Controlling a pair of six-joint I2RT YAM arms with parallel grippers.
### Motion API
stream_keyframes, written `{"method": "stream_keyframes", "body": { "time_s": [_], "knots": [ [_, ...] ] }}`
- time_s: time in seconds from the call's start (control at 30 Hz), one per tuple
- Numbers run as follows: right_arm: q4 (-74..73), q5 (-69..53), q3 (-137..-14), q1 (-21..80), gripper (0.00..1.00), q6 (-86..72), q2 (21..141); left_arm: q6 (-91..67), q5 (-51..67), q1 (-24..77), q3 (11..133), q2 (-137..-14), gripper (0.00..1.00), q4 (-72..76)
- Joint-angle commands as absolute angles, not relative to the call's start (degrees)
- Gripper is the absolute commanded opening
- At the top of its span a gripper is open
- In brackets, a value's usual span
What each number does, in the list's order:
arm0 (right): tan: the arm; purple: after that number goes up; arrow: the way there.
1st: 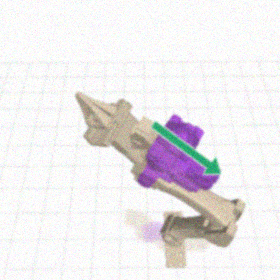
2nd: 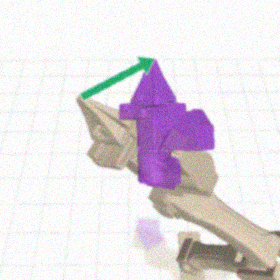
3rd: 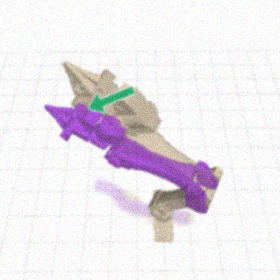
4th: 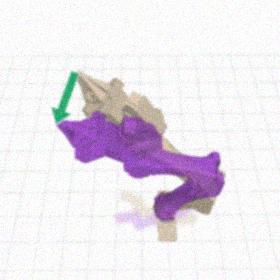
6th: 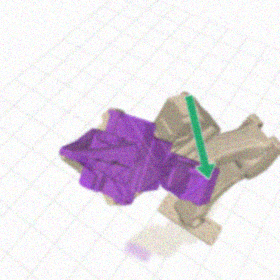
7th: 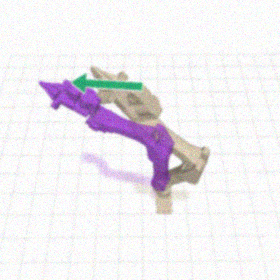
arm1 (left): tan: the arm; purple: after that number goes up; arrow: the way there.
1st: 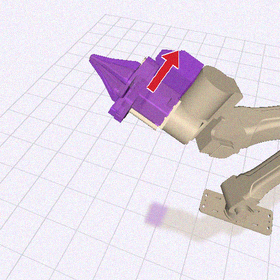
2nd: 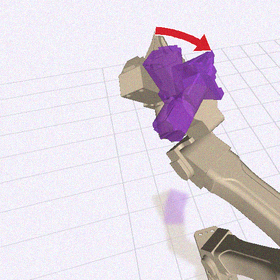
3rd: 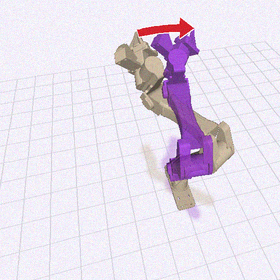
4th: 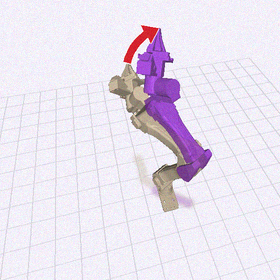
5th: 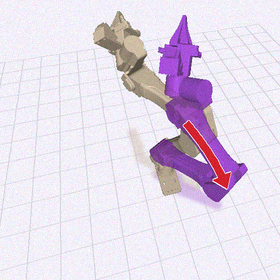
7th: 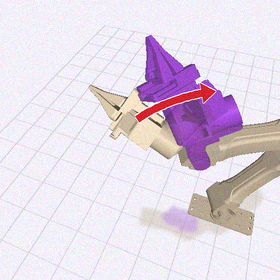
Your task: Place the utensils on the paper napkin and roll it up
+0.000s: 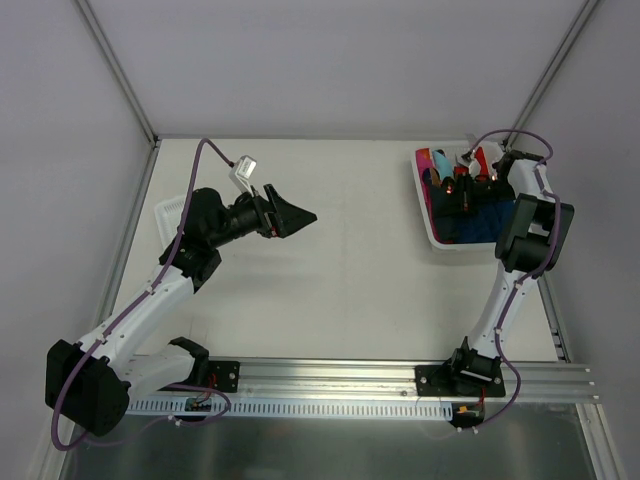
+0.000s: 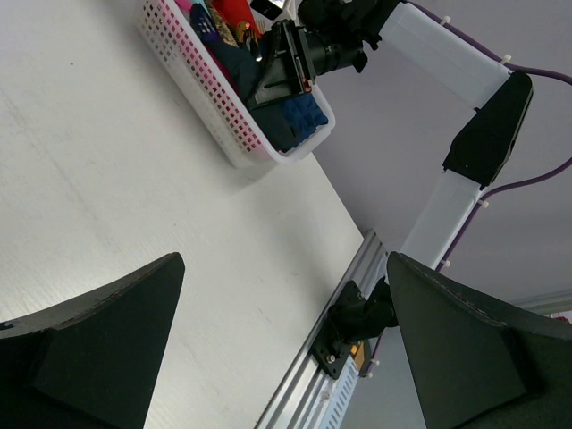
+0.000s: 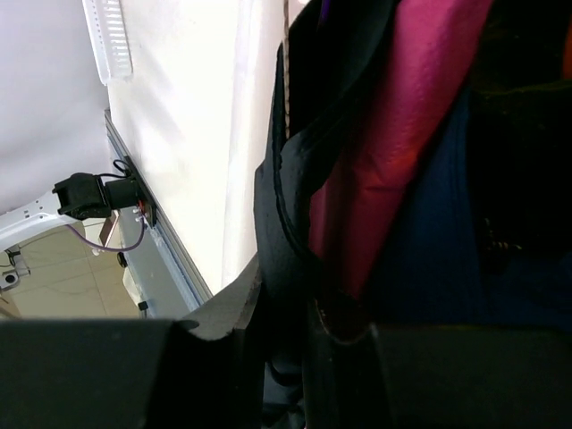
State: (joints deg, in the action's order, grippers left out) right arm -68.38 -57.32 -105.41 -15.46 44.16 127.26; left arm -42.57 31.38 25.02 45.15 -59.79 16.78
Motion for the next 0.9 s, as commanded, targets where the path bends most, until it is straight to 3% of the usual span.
{"method": "stream_keyframes", "body": {
  "time_s": [0.0, 0.3, 0.87],
  "knots": [
    [-66.62, -53.79, -105.56, -15.21, 0.02, 43.77, 128.05, -41.84, 31.99, 24.61, 45.88, -59.41, 0.99, 18.37],
    [-66.01, -49.31, -107.14, -15.29, 0.30, 42.36, 127.09, -41.31, 31.90, 24.43, 46.41, -58.80, 0.99, 17.32],
    [-66.36, -38.41, -110.30, -15.38, 0.56, 42.89, 123.66, -40.61, 31.38, 23.99, 46.58, -58.89, 0.99, 15.47]
  ]
}}
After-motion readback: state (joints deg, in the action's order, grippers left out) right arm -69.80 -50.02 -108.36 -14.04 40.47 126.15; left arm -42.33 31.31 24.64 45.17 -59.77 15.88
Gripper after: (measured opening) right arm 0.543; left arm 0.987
